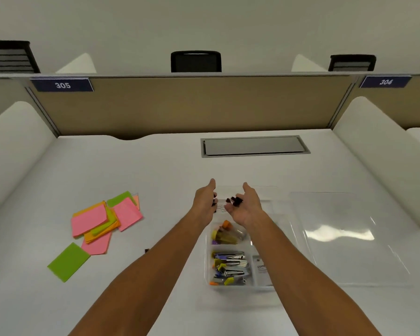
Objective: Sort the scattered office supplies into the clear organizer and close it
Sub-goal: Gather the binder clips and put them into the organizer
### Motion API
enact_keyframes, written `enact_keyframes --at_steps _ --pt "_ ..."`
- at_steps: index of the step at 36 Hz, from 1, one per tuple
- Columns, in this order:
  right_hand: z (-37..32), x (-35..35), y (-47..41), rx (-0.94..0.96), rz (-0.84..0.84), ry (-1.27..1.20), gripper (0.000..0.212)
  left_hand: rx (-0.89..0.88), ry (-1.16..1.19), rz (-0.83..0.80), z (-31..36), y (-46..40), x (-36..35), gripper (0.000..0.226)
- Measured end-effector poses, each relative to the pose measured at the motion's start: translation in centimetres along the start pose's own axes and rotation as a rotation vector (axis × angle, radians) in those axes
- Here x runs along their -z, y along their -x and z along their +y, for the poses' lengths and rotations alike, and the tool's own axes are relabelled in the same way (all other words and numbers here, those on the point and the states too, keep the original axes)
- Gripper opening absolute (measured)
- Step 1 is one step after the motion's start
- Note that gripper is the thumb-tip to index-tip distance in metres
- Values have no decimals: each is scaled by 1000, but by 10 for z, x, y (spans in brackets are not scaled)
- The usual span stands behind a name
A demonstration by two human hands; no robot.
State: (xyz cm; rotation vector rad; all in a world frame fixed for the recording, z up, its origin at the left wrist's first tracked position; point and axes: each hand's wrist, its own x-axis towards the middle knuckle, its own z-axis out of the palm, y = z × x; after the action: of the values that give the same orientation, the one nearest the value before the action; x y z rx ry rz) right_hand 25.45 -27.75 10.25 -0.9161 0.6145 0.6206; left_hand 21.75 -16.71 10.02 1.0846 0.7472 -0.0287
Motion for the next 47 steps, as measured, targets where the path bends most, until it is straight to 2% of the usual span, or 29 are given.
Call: enact_keyframes --at_steps 8,14,18,24,33,40,47 --pt "-2 8 -5 -7 -25 105 63 15 -95 -27 1 -1 -9 59" --pt "-1 2 -3 48 -47 184 56 -32 -58 -13 2 0 1 53" --pt "4 -5 -3 95 -62 245 47 -98 -2 65 2 0 20 44" --pt "20 -25 8 101 -180 308 38 -154 68 174 -3 7 61 39" --pt "67 -51 14 81 -332 629 27 -234 -25 331 -14 22 129 21" --pt "116 -57 17 183 -439 1087 22 -346 -349 452 -33 37 178 17" --pt "162 -48 10 566 -594 1724 35 -416 -904 472 -72 46 216 27"
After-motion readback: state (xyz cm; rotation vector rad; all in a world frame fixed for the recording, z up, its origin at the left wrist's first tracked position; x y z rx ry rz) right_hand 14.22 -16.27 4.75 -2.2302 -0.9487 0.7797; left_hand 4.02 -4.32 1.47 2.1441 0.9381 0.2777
